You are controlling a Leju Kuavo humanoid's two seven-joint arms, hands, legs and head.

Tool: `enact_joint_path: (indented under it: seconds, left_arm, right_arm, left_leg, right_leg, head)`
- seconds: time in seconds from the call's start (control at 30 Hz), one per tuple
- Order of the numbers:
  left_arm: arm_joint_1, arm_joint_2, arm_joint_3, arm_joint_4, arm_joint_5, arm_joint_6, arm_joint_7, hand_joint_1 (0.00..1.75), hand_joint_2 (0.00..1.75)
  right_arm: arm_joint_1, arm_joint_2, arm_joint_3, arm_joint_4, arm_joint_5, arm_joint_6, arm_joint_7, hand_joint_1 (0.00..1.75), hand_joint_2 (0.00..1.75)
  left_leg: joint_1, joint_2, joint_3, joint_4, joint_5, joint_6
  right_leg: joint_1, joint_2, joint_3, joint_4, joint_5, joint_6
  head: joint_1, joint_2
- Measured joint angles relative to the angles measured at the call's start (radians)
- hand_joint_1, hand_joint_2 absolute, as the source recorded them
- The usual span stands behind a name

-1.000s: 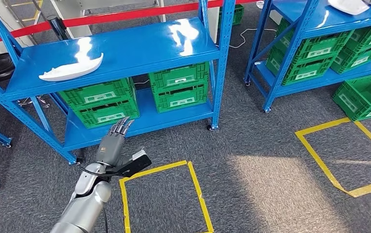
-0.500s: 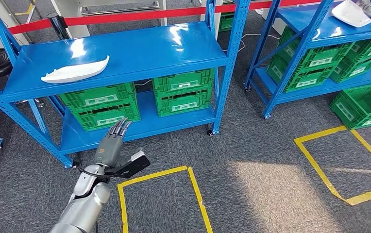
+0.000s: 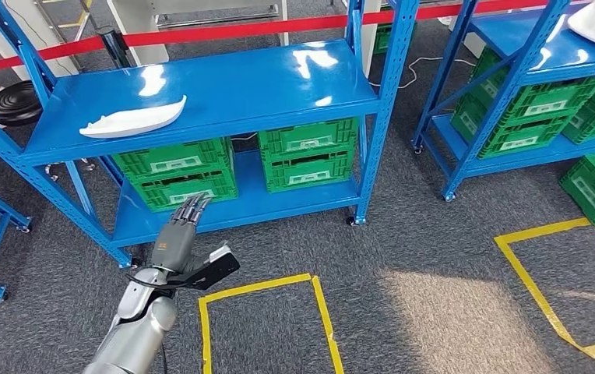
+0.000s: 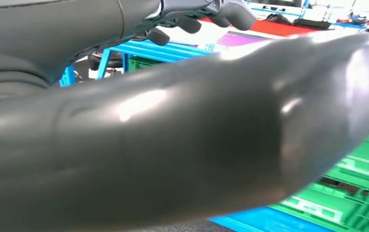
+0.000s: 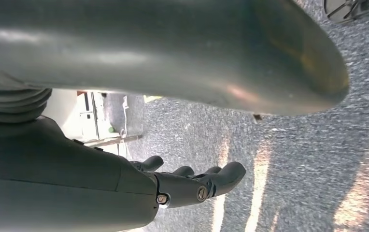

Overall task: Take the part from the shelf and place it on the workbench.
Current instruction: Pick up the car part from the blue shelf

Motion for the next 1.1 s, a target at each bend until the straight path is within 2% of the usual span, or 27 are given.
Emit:
enact_joint_path:
  seconds: [0.03,0.07,0.13,0.17,0.2,0.23,0.33,0.37,0.4,0.47,0.5,0.53,0.57,0.63,0.67,0.7,0.77,0.87,0.93,1.0,1.03,1.07,1.1]
  left_arm:
    - [0.002,0.000,0.000,0.001,0.000,0.000,0.000,0.00,0.00]
    - [0.003,0.001,0.000,0.002,0.001,0.001,0.000,0.00,0.00]
    - [0.002,0.001,0.001,0.003,0.002,0.003,0.000,0.00,0.00]
    - [0.002,0.002,0.001,0.004,0.002,0.004,0.000,0.00,0.00]
    - [0.001,0.001,0.001,0.004,0.003,0.005,0.000,0.00,0.00]
    - [0.001,0.002,0.001,0.004,0.003,0.006,0.000,0.00,0.00]
    - [0.000,0.002,0.002,0.003,0.004,0.007,0.000,0.00,0.00]
    - [-0.001,0.002,0.002,0.002,0.004,0.008,0.000,0.00,0.00]
    - [-0.002,0.002,0.002,0.002,0.005,0.009,0.000,0.00,0.00]
    - [-0.002,0.001,0.002,0.004,0.006,0.011,-0.001,0.00,0.00]
    - [-0.001,0.001,0.002,0.006,0.007,0.012,-0.002,0.00,0.00]
    - [0.001,0.001,0.003,0.008,0.007,0.013,-0.002,0.00,0.00]
    - [0.001,0.001,0.003,0.009,0.008,0.014,-0.003,0.00,0.00]
    - [0.002,0.001,0.003,0.010,0.009,0.016,-0.004,0.00,0.00]
    - [0.001,0.002,0.003,0.010,0.010,0.017,-0.004,0.00,0.00]
    - [0.001,0.002,0.003,0.011,0.011,0.017,-0.005,0.00,0.00]
    - [0.000,0.002,0.004,0.014,0.012,0.018,-0.007,0.00,0.00]
    - [-0.003,0.001,0.004,0.015,0.014,0.019,-0.011,0.00,0.00]
    - [-0.006,0.002,0.004,0.017,0.014,0.021,-0.013,0.00,0.00]
    - [-0.005,0.002,0.004,0.023,0.015,0.021,-0.014,0.00,0.00]
    - [-0.004,0.002,0.004,0.026,0.015,0.021,-0.014,0.00,0.00]
    - [-0.003,0.002,0.004,0.029,0.014,0.020,-0.014,0.00,0.00]
    - [-0.003,0.002,0.004,0.031,0.014,0.020,-0.014,0.00,0.00]
  right_arm:
    - [0.001,0.000,0.000,0.000,0.000,0.003,0.000,0.00,0.00]
    - [0.001,0.000,0.000,0.000,0.000,0.006,0.000,0.00,0.00]
    - [0.001,0.000,0.000,0.000,-0.001,0.010,0.000,0.00,0.00]
    - [0.000,0.000,0.000,0.000,-0.002,0.011,-0.001,0.00,0.00]
    - [-0.001,0.000,-0.001,0.000,-0.002,0.011,-0.002,0.00,0.00]
    - [-0.002,0.000,-0.001,0.000,-0.002,0.010,-0.003,0.00,0.00]
    - [-0.003,0.000,-0.001,0.000,-0.002,0.012,-0.001,0.00,0.00]
    - [-0.004,0.000,-0.001,0.000,-0.001,0.013,0.000,0.00,0.00]
    - [-0.004,0.000,-0.002,0.000,-0.001,0.015,-0.001,0.00,0.00]
    - [-0.004,0.000,-0.003,0.000,0.000,0.018,-0.009,0.00,0.00]
    - [-0.003,0.000,-0.005,0.000,0.000,0.018,-0.014,0.00,0.00]
    - [-0.002,0.000,-0.006,0.000,0.000,0.019,-0.017,0.00,0.00]
    - [-0.001,0.000,-0.008,0.000,0.000,0.019,-0.017,0.00,0.00]
    - [0.001,0.000,-0.009,0.000,0.001,0.020,-0.017,0.00,0.00]
    - [0.000,0.000,-0.011,0.000,0.001,0.021,-0.018,0.00,0.00]
    - [-0.001,-0.001,-0.012,0.000,0.000,0.024,-0.022,0.00,0.00]
    - [-0.003,-0.001,-0.017,0.000,-0.003,0.033,-0.033,0.00,0.00]
    - [-0.003,0.000,-0.020,0.000,-0.004,0.052,-0.032,0.00,0.00]
    - [-0.002,0.000,-0.021,0.000,-0.006,0.059,-0.028,0.00,0.00]
    - [-0.002,0.000,-0.023,0.000,-0.011,0.062,-0.029,0.00,0.00]
    - [-0.002,0.001,-0.024,0.000,-0.012,0.063,-0.029,0.00,0.00]
    - [-0.001,0.001,-0.025,0.000,-0.013,0.062,-0.028,0.00,0.00]
    - [0.000,0.001,-0.025,0.000,-0.015,0.062,-0.028,0.00,0.00]
  left_leg:
    - [0.002,0.002,-0.013,0.011,0.013,-0.001]
    - [0.004,0.003,-0.005,-0.018,0.045,-0.002]
    - [0.005,0.005,0.052,-0.149,0.122,0.000]
    - [0.003,0.005,0.080,-0.207,0.142,0.003]
    - [0.002,0.005,0.098,-0.243,0.149,0.009]
    - [0.000,0.004,0.105,-0.255,0.143,0.016]
    - [0.000,0.001,0.115,-0.263,0.136,0.042]
    - [0.002,0.001,0.120,-0.266,0.134,0.049]
    - [0.003,0.001,0.126,-0.269,0.131,0.056]
    - [0.000,0.001,0.131,-0.269,0.123,0.065]
    - [-0.002,0.000,0.133,-0.269,0.120,0.068]
    - [-0.004,-0.002,0.137,-0.268,0.116,0.068]
    - [-0.006,-0.004,0.142,-0.268,0.112,0.068]
    - [-0.007,-0.008,0.155,-0.268,0.102,0.064]
    - [-0.009,-0.009,0.160,-0.267,0.097,0.061]
    - [-0.009,-0.010,0.162,-0.267,0.094,0.055]
    - [-0.009,-0.011,0.163,-0.269,0.090,0.044]
    - [-0.009,-0.007,0.159,-0.250,0.074,0.027]
    - [-0.007,-0.003,0.113,-0.156,0.031,0.018]
    - [-0.002,-0.001,0.042,-0.033,-0.006,0.009]
    - [0.001,0.000,0.018,-0.004,-0.002,0.007]
    - [0.003,0.002,0.013,-0.012,0.022,0.004]
    - [0.006,0.003,0.027,-0.057,0.061,0.002]
  right_leg:
    - [0.000,-0.002,0.007,0.000,-0.006,0.001]
    - [-0.001,-0.004,0.015,0.000,-0.012,0.003]
    - [-0.002,-0.005,0.033,0.000,-0.026,0.011]
    - [-0.001,-0.005,0.039,0.001,-0.032,0.017]
    - [0.000,-0.005,0.042,0.001,-0.037,0.023]
    - [0.002,-0.005,0.043,-0.001,-0.039,0.029]
    - [0.001,-0.006,0.050,-0.003,-0.049,0.048]
    - [0.001,-0.006,0.041,0.019,-0.061,0.053]
    - [0.000,-0.006,0.018,0.063,-0.081,0.056]
    - [0.001,-0.005,-0.064,0.202,-0.130,0.058]
    - [0.001,-0.005,-0.104,0.259,-0.140,0.058]
    - [0.001,-0.005,-0.129,0.283,-0.131,0.056]
    - [0.002,-0.005,-0.132,0.264,-0.101,0.054]
    - [0.005,-0.005,-0.089,0.138,-0.015,0.043]
    - [0.008,-0.005,-0.061,0.073,0.012,0.036]
    - [0.011,-0.006,-0.042,0.029,0.026,0.031]
    - [0.018,-0.005,-0.029,0.003,0.022,0.025]
    - [0.010,-0.006,-0.015,-0.009,0.021,0.012]
    - [0.005,-0.008,-0.001,-0.016,0.017,0.003]
    - [0.004,-0.008,0.008,-0.016,0.009,0.000]
    - [0.003,-0.008,0.012,-0.016,0.005,0.000]
    - [0.002,-0.007,0.018,-0.015,0.000,0.003]
    - [0.000,-0.006,0.025,-0.014,-0.005,0.006]
  head:
    - [0.000,0.000]
    - [0.000,0.000]
    - [0.000,0.000]
    - [-0.001,0.000]
    - [-0.001,0.000]
    - [-0.001,0.000]
    - [0.001,0.000]
    - [0.003,0.000]
    - [0.005,0.000]
    - [0.008,0.000]
    - [0.008,0.000]
    - [0.009,0.000]
    - [0.009,0.000]
    - [0.009,0.000]
    - [0.008,0.000]
    - [0.008,0.000]
    - [0.007,0.000]
    - [0.005,0.000]
    - [0.001,0.000]
    - [0.000,0.000]
    - [0.000,0.000]
    - [0.000,0.000]
    - [0.000,0.000]
